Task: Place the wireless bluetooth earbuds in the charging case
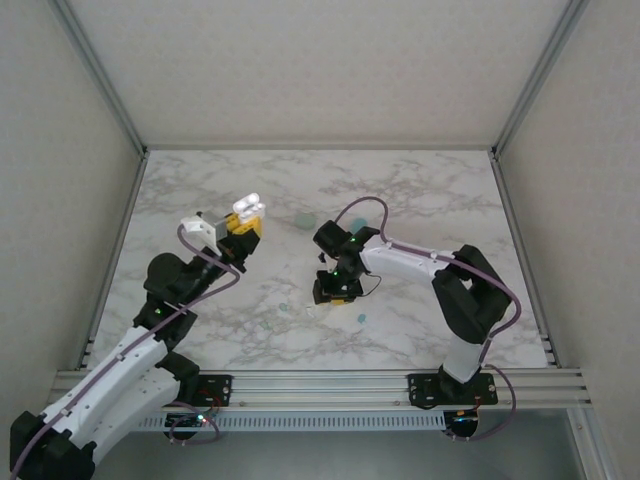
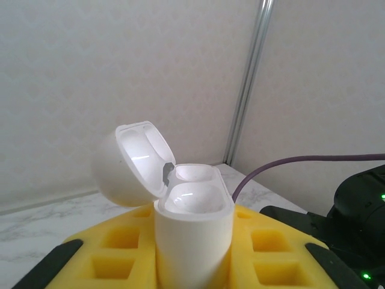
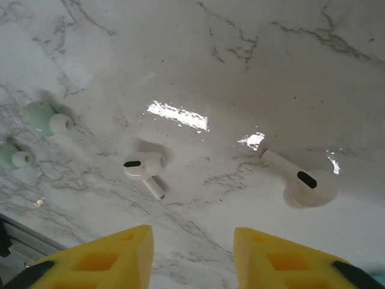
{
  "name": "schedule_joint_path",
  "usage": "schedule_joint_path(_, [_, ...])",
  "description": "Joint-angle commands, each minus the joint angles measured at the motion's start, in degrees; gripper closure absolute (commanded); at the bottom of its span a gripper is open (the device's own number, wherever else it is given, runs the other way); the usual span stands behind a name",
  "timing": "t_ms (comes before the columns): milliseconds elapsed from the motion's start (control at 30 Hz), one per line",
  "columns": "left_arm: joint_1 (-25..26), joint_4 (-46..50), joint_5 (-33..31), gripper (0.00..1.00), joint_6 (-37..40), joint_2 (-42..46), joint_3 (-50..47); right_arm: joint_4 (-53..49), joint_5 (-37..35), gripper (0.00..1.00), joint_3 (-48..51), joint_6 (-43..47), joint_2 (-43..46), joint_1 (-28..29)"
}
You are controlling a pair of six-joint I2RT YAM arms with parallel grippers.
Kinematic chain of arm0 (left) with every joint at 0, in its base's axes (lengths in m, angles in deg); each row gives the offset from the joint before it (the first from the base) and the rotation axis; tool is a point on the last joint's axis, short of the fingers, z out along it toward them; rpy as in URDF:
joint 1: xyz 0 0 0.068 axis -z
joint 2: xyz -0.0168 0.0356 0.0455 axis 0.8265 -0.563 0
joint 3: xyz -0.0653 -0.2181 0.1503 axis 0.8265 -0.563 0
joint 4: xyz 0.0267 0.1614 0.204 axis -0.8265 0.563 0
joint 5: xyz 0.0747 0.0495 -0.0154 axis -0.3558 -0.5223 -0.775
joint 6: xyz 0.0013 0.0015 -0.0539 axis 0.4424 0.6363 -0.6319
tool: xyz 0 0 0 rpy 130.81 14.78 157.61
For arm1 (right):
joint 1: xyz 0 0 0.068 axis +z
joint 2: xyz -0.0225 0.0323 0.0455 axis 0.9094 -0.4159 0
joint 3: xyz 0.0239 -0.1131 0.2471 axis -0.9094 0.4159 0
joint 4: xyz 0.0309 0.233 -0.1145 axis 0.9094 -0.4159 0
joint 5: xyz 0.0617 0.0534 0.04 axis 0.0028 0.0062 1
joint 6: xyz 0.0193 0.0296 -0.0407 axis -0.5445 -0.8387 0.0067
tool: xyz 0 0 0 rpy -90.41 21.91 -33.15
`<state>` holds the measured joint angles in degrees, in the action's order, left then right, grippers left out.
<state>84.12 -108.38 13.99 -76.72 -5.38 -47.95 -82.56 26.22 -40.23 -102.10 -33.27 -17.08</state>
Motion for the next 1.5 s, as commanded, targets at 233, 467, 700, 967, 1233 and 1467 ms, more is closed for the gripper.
schedule_joint_path(233, [-0.5,4.5,-2.5,0.87,2.7,3.3,0.9,-6.4,-7.2,0.50,-9.3,3.2,-6.7,5.1])
schedule_joint_path(467, [-0.6,7.6,-5.1,0.86,4.5,6.3,1.5,-9.9,-9.3,0.51,-14.1,4.9,-11.2,7.0])
schedule_joint_path(700, [-0.6,8.8,-5.5,0.86,5.0,7.3,2.0,-11.5,-10.6,0.53,-16.9,4.9,-14.7,8.3])
schedule_joint_path(967, [-0.6,9.3,-5.5,0.86,5.3,7.6,2.1,-12.9,-11.4,0.59,-18.9,5.1,-17.6,9.4])
schedule_joint_path(1233, [-0.6,9.0,-5.1,0.86,5.1,7.0,2.1,-13.1,-12.4,0.64,-19.4,5.1,-18.7,9.6])
schedule_joint_path(1467, [-0.6,8.3,-4.1,0.85,4.2,6.0,2.1,-13.5,-13.5,0.65,-20.9,4.9,-20.0,9.8])
